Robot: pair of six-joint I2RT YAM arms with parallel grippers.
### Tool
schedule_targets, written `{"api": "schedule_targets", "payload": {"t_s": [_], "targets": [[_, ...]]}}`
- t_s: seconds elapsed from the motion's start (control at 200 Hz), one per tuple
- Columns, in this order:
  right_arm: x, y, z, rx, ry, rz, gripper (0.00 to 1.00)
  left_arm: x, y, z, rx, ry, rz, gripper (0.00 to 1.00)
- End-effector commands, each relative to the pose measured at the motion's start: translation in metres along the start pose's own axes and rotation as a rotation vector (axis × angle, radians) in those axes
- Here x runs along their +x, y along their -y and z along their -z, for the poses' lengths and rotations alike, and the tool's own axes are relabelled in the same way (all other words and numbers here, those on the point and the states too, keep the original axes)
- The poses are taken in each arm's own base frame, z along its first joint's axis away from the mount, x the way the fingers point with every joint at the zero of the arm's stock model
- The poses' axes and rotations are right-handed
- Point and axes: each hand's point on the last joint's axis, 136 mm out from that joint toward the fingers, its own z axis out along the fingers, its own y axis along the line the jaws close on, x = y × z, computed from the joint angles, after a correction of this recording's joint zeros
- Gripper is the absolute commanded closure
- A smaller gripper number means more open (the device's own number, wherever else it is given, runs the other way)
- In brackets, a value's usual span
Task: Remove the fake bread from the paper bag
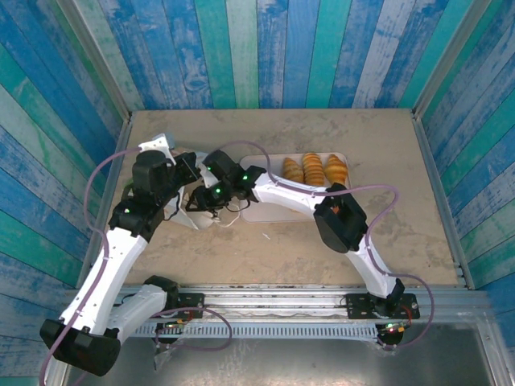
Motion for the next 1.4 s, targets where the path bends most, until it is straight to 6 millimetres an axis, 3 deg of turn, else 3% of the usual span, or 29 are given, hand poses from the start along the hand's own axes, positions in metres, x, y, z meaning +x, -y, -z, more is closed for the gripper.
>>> {"api": "schedule_targets", "payload": {"t_s": [0.0,0.346,0.836,1.157,1.397], "targets": [[0.012,-0.011,-0.011,-0.047,-0.043,0.055,0.54,-0.005,0.004,0.002,0.018,0.017,0.006,1.0],[0.022,-0.007,-0.022,-0.076,-0.099,0.147,0.49,-0.004,0.004,0.001,0.015,0.01,0.004,1.0],[0.01,0.003,-0.04,-0.014,-0.095,0.147,0.5,0.001,0.008,-0.001,0.043,-0.013,0.008,1.0],[-0.003,-0.002,-0.023,0.042,-0.033,0.147,0.64,0.003,-0.007,0.003,-0.019,0.008,0.003,1.0],[-0.008,-0.012,0.005,0.072,0.038,0.145,0.71,0.0,-0.021,0.006,-0.089,0.042,0.014,1.0]]}}
